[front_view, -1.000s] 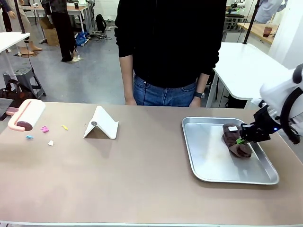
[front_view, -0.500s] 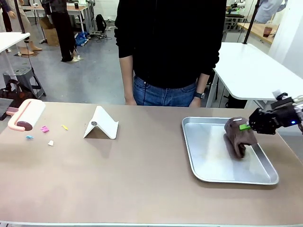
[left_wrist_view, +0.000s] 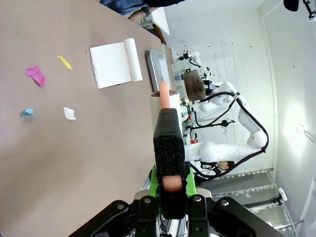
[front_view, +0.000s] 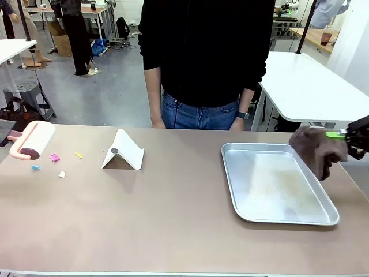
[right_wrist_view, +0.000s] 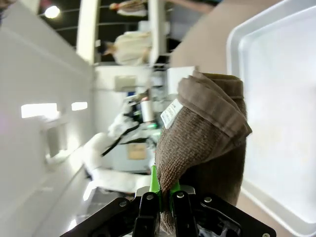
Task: Clean the surface of the table.
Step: If a person points to the right, clean the right side of the table with your right hand, and if they point to the left, clean the left side with your left hand, then clean the area not pointed to by the person.
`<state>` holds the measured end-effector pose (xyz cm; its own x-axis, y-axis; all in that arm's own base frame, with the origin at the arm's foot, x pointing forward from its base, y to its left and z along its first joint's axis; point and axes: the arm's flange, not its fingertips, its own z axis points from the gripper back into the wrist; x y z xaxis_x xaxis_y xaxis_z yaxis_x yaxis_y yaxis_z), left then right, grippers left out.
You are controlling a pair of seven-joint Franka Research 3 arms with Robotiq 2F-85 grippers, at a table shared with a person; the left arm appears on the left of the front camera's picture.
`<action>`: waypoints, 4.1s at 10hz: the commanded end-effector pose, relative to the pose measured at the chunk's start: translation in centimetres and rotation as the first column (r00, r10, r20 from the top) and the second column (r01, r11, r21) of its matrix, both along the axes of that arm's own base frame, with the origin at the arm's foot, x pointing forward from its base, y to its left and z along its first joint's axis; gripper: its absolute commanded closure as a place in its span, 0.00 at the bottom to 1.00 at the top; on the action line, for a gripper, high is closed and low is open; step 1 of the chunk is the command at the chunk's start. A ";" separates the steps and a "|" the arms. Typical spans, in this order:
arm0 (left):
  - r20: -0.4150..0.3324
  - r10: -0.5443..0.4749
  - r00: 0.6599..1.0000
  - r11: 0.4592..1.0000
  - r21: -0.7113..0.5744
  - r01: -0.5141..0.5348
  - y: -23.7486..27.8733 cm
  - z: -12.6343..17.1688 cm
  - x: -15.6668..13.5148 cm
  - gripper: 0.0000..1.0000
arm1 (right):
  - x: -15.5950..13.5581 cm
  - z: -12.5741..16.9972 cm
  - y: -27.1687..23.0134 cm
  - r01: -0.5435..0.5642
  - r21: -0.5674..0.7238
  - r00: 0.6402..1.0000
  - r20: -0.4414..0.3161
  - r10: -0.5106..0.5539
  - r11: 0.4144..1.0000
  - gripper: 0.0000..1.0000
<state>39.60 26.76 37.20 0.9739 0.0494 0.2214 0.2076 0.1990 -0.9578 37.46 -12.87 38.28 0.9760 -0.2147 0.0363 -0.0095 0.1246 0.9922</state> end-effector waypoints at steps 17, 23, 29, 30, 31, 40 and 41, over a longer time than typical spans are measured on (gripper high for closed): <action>-0.013 0.000 1.000 1.000 -0.002 0.000 -0.1 0.5 -0.1 1.00 | -3.7 2.3 -1.4 -0.051 0.007 0.996 0.075 0.050 0.999 0.93; -0.013 0.000 1.000 1.000 -0.002 0.000 -0.1 0.5 -0.1 1.00 | -3.7 2.3 -1.4 -0.051 0.007 0.996 0.075 0.050 0.999 0.93; -0.008 0.286 0.958 0.913 0.306 -0.270 1.6 -1.4 0.8 0.78 | -3.7 2.3 -1.4 -0.051 0.007 0.996 0.075 0.050 0.999 0.93; -0.036 0.321 0.946 0.905 0.308 -0.295 2.5 -1.4 1.0 0.78 | -3.7 2.3 -1.4 -0.051 0.007 0.996 0.075 0.050 0.999 0.93; -0.054 0.322 0.945 0.902 0.322 -0.289 3.5 -1.4 1.1 0.78 | -3.7 2.3 -1.4 -0.051 0.007 0.996 0.075 0.050 0.999 0.93; -0.167 0.342 0.925 0.866 0.437 -0.242 8.7 -2.9 2.2 0.78 | -3.7 2.3 -1.4 -0.051 0.007 0.996 0.075 0.050 0.999 0.93; -0.186 0.336 0.923 0.864 0.451 -0.224 8.4 -3.1 2.4 0.78 | -3.7 2.3 -1.4 -0.051 0.007 0.996 0.075 0.050 0.999 0.93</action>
